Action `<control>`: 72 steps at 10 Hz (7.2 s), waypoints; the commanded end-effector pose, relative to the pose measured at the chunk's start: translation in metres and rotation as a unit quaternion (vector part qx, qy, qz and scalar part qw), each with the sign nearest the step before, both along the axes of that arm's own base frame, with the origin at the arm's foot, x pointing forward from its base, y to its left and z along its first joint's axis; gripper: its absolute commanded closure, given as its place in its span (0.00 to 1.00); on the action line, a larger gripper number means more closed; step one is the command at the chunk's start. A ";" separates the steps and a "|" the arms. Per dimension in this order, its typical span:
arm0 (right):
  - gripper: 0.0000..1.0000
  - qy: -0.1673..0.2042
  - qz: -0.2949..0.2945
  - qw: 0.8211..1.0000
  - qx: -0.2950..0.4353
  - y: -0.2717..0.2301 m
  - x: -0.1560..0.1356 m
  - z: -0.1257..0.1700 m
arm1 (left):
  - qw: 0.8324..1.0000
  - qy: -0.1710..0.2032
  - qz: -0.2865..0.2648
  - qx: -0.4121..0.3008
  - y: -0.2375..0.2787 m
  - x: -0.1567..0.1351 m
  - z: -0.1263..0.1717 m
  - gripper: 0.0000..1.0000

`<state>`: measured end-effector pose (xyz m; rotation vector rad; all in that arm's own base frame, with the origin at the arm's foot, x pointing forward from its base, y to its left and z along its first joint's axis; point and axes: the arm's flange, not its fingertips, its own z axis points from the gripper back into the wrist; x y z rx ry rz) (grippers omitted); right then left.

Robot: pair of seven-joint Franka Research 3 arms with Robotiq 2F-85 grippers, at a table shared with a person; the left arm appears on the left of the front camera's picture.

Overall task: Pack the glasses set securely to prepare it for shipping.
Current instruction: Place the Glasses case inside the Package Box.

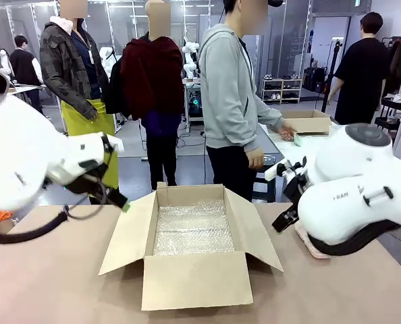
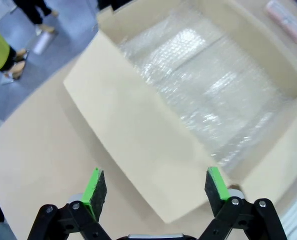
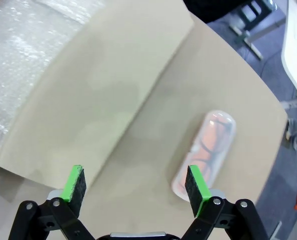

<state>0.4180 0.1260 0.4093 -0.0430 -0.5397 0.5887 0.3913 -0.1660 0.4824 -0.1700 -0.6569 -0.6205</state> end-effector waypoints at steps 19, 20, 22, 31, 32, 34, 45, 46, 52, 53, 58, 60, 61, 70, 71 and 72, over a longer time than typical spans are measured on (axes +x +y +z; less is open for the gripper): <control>0.00 0.210 -0.201 0.956 0.029 -0.095 0.148 -0.086 | 0.993 0.045 -0.071 -0.085 0.055 -0.053 0.077 0.00; 0.00 0.212 -0.199 0.956 0.030 -0.093 0.149 -0.088 | 0.993 0.045 -0.071 -0.085 0.055 -0.053 0.077 0.00; 0.07 0.218 -0.199 0.955 0.035 -0.091 0.150 -0.093 | 0.993 0.045 -0.071 -0.085 0.055 -0.053 0.077 0.00; 0.75 0.200 -0.178 0.963 0.026 -0.074 0.140 -0.043 | 0.993 0.045 -0.071 -0.085 0.055 -0.053 0.077 0.00; 0.75 0.192 -0.159 0.968 0.021 -0.069 0.135 -0.014 | 0.993 0.045 -0.071 -0.085 0.055 -0.053 0.077 0.00; 0.75 0.168 -0.142 0.975 0.020 -0.056 0.127 0.034 | 0.993 0.045 -0.071 -0.085 0.055 -0.053 0.077 0.00; 0.75 0.164 0.375 0.895 -0.177 0.185 0.126 0.084 | 0.993 0.045 -0.071 -0.085 0.055 -0.053 0.077 0.00; 0.75 0.162 0.389 0.890 -0.175 0.205 0.134 0.084 | 0.993 0.045 -0.071 -0.085 0.055 -0.053 0.077 0.00; 0.75 0.142 0.417 0.881 -0.171 0.263 0.189 0.027 | 0.993 0.045 -0.071 -0.085 0.055 -0.053 0.077 0.00; 0.75 0.145 0.424 0.881 -0.152 0.262 0.194 0.017 | 0.993 0.045 -0.071 -0.085 0.055 -0.053 0.077 0.00; 0.75 0.146 0.430 0.878 -0.151 0.257 0.196 -0.003 | 0.993 0.045 -0.071 -0.085 0.055 -0.053 0.077 0.00; 0.75 0.146 0.430 0.878 -0.151 0.257 0.196 -0.003 | 0.993 0.045 -0.071 -0.085 0.055 -0.053 0.077 0.00; 0.75 0.146 0.430 0.878 -0.151 0.257 0.196 -0.003 | 0.993 0.045 -0.071 -0.085 0.055 -0.053 0.077 0.00; 0.05 0.168 0.473 0.853 -0.145 0.284 0.236 -0.066 | 0.993 0.045 -0.071 -0.085 0.055 -0.053 0.077 0.00; 0.00 0.173 0.478 0.848 -0.152 0.289 0.236 -0.065 | 0.993 0.045 -0.071 -0.085 0.055 -0.053 0.077 0.00; 0.00 0.183 0.477 0.845 -0.158 0.290 0.237 -0.064 | 0.993 0.045 -0.071 -0.085 0.055 -0.053 0.077 0.00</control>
